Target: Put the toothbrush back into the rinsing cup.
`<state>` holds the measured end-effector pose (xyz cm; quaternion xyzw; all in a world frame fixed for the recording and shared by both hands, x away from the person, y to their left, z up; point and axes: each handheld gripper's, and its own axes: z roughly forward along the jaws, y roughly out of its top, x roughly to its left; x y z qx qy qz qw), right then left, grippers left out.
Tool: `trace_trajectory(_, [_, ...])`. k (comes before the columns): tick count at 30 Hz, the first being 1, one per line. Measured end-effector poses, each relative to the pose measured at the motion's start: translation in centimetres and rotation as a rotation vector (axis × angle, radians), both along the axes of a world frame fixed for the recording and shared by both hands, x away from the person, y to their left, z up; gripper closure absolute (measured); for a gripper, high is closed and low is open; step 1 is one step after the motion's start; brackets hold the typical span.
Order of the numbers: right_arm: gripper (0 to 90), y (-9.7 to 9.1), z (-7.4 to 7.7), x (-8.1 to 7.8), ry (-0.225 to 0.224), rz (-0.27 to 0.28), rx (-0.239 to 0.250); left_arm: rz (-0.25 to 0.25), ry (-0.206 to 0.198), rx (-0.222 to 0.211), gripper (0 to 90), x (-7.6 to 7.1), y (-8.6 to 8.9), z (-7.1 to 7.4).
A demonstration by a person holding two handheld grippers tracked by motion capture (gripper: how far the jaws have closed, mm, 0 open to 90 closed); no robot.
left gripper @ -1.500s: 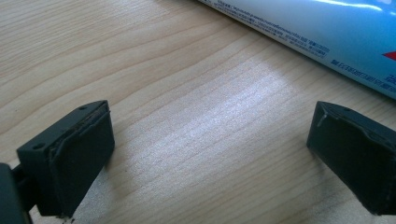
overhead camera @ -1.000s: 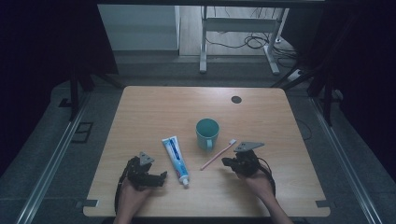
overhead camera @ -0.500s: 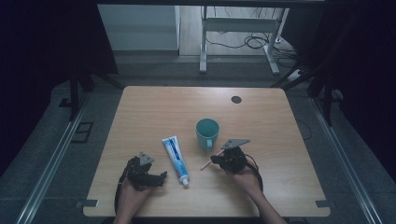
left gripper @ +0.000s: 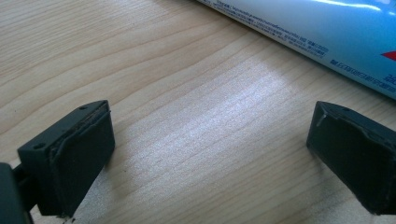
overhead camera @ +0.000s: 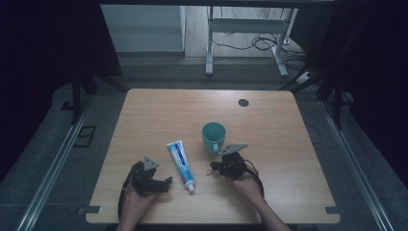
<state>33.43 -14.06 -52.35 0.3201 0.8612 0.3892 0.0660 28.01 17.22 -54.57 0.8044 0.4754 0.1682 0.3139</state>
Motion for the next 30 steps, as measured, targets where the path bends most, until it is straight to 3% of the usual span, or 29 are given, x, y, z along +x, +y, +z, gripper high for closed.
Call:
trace_trajectory(9, [87.6,-0.9,-0.2,-0.1,0.013,-0.012,0.012,0.0,0.0,0.0,1.1,0.0,0.0,0.0])
trace_trajectory(14, [88.0,-0.2,0.2,-0.1,-0.001,-0.003,0.024,0.0,0.0,0.001,1.1,0.0,0.0,0.0])
trace_trajectory(20, [88.5,0.8,-0.2,0.3,-0.007,0.005,-0.009,-0.002,0.0,0.0,1.1,0.0,0.0,0.0])
trace_trajectory(30, [88.1,-1.2,-0.5,0.0,0.008,-0.023,-0.019,-0.003,0.0,0.0,1.1,0.0,0.0,0.0])
